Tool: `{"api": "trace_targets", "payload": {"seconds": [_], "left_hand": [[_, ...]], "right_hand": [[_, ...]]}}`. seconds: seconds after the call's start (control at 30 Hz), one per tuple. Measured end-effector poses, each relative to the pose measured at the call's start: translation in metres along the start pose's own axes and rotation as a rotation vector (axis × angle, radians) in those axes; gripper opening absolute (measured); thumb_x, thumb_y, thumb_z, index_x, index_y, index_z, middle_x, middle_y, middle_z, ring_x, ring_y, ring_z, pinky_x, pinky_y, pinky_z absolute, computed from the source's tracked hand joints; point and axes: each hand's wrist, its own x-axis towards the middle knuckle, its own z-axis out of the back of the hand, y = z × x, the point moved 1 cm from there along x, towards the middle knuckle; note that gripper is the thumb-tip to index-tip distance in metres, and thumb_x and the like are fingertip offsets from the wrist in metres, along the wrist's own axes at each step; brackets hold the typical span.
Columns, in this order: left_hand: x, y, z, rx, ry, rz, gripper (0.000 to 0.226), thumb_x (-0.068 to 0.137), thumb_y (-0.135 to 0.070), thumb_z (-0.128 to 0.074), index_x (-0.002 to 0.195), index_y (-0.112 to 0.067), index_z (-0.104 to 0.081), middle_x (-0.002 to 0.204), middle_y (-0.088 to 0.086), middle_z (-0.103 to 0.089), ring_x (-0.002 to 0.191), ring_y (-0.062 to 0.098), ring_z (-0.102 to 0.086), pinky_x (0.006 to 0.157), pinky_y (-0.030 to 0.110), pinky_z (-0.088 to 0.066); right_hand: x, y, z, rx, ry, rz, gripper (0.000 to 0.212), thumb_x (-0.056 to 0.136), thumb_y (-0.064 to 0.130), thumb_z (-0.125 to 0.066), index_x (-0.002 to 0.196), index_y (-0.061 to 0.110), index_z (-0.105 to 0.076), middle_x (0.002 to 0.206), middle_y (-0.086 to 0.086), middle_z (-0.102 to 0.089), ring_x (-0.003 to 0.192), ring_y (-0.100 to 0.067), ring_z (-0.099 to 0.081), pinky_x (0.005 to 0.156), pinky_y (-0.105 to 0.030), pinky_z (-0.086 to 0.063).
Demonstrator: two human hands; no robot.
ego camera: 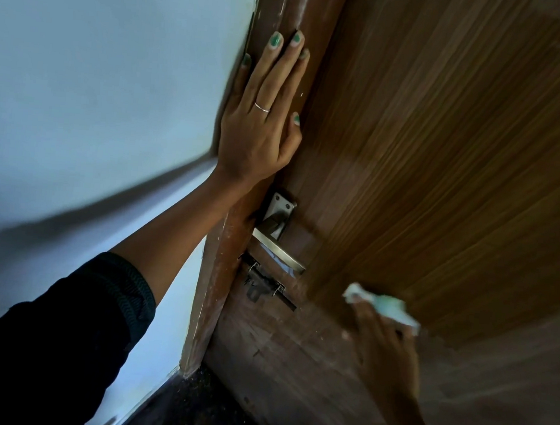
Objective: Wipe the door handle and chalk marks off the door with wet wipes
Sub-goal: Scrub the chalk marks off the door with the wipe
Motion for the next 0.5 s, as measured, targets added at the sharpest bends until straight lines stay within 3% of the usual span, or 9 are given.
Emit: {"api": "trace_targets", "payload": {"seconds": [0.07, 0.17, 0.27, 0.37, 0.43, 0.5], "left_hand": [[0.0, 0.0, -0.001, -0.005, -0.001, 0.002, 0.052, 0.085, -0.016, -0.051, 0.136, -0.004, -0.048, 0.141, 0.013, -0.048, 0.135, 0.025, -0.031, 0.117, 0.032, -0.016], [-0.001, -0.001, -0.002, -0.009, 0.003, 0.004, 0.052, 0.086, -0.016, -0.05, 0.136, -0.005, -0.048, 0.142, 0.013, -0.048, 0.135, 0.026, -0.033, 0.117, 0.033, -0.016], [-0.001, -0.001, 0.0, -0.008, 0.001, 0.007, 0.053, 0.085, -0.016, -0.051, 0.137, -0.005, -0.047, 0.142, 0.012, -0.047, 0.136, 0.026, -0.034, 0.118, 0.03, -0.012], [-0.001, -0.001, 0.0, -0.012, 0.004, 0.001, 0.054, 0.085, -0.017, -0.05, 0.138, -0.005, -0.047, 0.143, 0.012, -0.047, 0.136, 0.025, -0.032, 0.118, 0.031, -0.013], [-0.001, -0.001, 0.0, -0.021, 0.004, -0.001, 0.053, 0.086, -0.016, -0.05, 0.137, -0.004, -0.047, 0.143, 0.013, -0.047, 0.136, 0.025, -0.031, 0.118, 0.031, -0.013], [-0.001, -0.001, -0.001, -0.03, 0.003, 0.002, 0.052, 0.086, -0.016, -0.049, 0.137, -0.004, -0.047, 0.142, 0.013, -0.047, 0.136, 0.026, -0.031, 0.118, 0.031, -0.014]], "right_hand": [[0.01, -0.007, 0.023, -0.042, -0.173, -0.231, 0.06, 0.084, 0.043, -0.051, 0.136, 0.011, -0.049, 0.136, -0.008, -0.054, 0.111, -0.026, -0.051, 0.09, -0.044, -0.032], [0.002, -0.009, 0.016, -0.043, -0.165, -0.34, 0.066, 0.09, 0.05, -0.035, 0.137, 0.003, -0.044, 0.138, -0.02, -0.049, 0.12, -0.033, -0.041, 0.092, -0.051, -0.031], [-0.032, -0.002, -0.019, -0.03, 0.064, -0.119, 0.065, 0.097, 0.055, -0.016, 0.138, 0.011, -0.041, 0.146, -0.002, -0.04, 0.117, -0.024, -0.054, 0.081, -0.043, -0.043], [-0.047, -0.008, -0.026, 0.001, 0.171, 0.062, 0.06, 0.098, 0.053, -0.02, 0.142, 0.016, -0.036, 0.153, 0.01, -0.021, 0.109, -0.019, -0.062, 0.078, -0.042, -0.047], [-0.042, -0.016, -0.011, 0.022, 0.079, -0.012, 0.057, 0.098, 0.051, -0.024, 0.138, 0.015, -0.042, 0.148, 0.009, -0.033, 0.107, -0.021, -0.061, 0.08, -0.042, -0.041], [-0.032, -0.028, 0.008, -0.014, -0.027, -0.227, 0.06, 0.093, 0.05, -0.033, 0.135, 0.01, -0.047, 0.139, -0.008, -0.05, 0.109, -0.03, -0.058, 0.084, -0.047, -0.037]]}}
